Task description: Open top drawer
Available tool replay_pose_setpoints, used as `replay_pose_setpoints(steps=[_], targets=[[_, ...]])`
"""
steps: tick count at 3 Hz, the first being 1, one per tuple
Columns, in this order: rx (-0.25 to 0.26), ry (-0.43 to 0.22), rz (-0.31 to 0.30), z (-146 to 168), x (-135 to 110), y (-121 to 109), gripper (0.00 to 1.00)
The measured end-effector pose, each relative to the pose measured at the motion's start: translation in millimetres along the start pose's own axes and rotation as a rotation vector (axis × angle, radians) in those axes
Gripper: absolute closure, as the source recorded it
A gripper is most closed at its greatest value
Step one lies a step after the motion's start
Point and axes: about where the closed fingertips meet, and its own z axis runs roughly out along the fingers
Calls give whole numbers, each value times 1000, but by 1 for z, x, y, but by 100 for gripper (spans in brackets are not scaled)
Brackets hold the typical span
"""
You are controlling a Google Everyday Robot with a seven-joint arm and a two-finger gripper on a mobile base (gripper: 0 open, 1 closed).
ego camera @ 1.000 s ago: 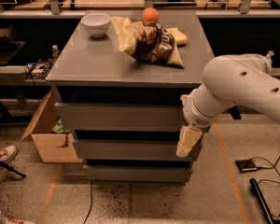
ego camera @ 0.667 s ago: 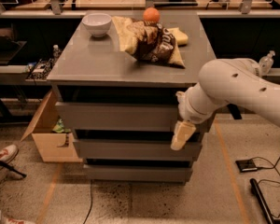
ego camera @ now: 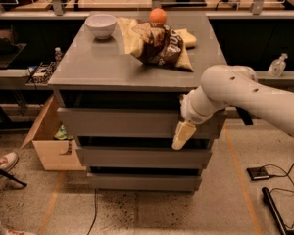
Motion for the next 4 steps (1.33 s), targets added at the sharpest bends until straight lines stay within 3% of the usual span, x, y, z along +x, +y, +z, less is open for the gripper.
replay_pose_setpoints(steps=[1,3,4], targets=[[-15,-13,13,16,5,-10,0],[-59,-61,75,20,32,-3,41],[-64,-69,121,3,53,11,65]])
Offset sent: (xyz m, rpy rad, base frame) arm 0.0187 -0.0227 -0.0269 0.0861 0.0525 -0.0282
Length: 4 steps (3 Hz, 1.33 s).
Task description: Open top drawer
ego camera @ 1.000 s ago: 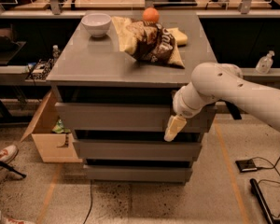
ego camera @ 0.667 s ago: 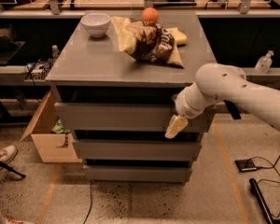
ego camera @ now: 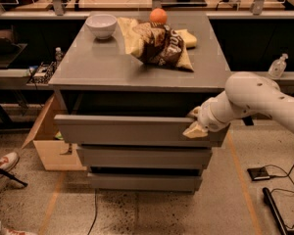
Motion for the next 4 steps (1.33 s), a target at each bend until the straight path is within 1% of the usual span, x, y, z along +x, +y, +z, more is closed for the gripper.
replay_pose_setpoints(steps=[1,2,3,4], targets=[[1,0,11,-6,4,3,88],[1,0,12,-12,1,2,100],[1,0,12,-12,1,2,100],[8,13,58,-31,22,26,100]])
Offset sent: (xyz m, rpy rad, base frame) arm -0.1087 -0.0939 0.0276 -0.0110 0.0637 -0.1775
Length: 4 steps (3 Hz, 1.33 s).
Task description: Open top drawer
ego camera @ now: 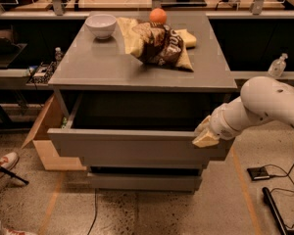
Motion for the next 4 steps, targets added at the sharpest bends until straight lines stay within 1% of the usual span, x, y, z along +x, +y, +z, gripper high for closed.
replay_pose_setpoints(steps=[1,2,4], targets=[[-5,6,-8,0,-1,3,100],[12,18,-7,-12,4,28,100],[13,19,-7,-13,4,29,100]])
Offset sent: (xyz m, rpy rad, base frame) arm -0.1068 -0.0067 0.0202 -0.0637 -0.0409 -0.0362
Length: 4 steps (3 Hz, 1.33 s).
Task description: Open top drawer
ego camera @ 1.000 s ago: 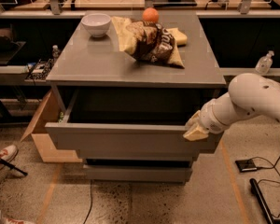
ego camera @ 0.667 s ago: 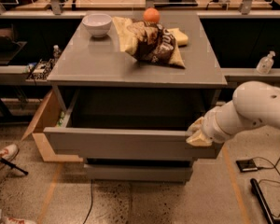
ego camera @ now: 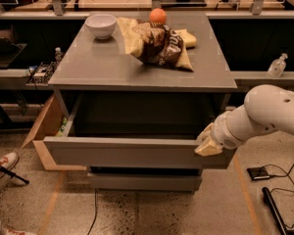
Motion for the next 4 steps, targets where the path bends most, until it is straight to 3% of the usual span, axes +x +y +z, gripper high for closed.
replay_pose_setpoints(steps=[1,2,3,4], targets=[[26,12,20,-13,8,22,100],[26,12,20,-13,8,22,100],[54,22,51,-26,18,45,100],[54,22,51,-26,18,45,100]])
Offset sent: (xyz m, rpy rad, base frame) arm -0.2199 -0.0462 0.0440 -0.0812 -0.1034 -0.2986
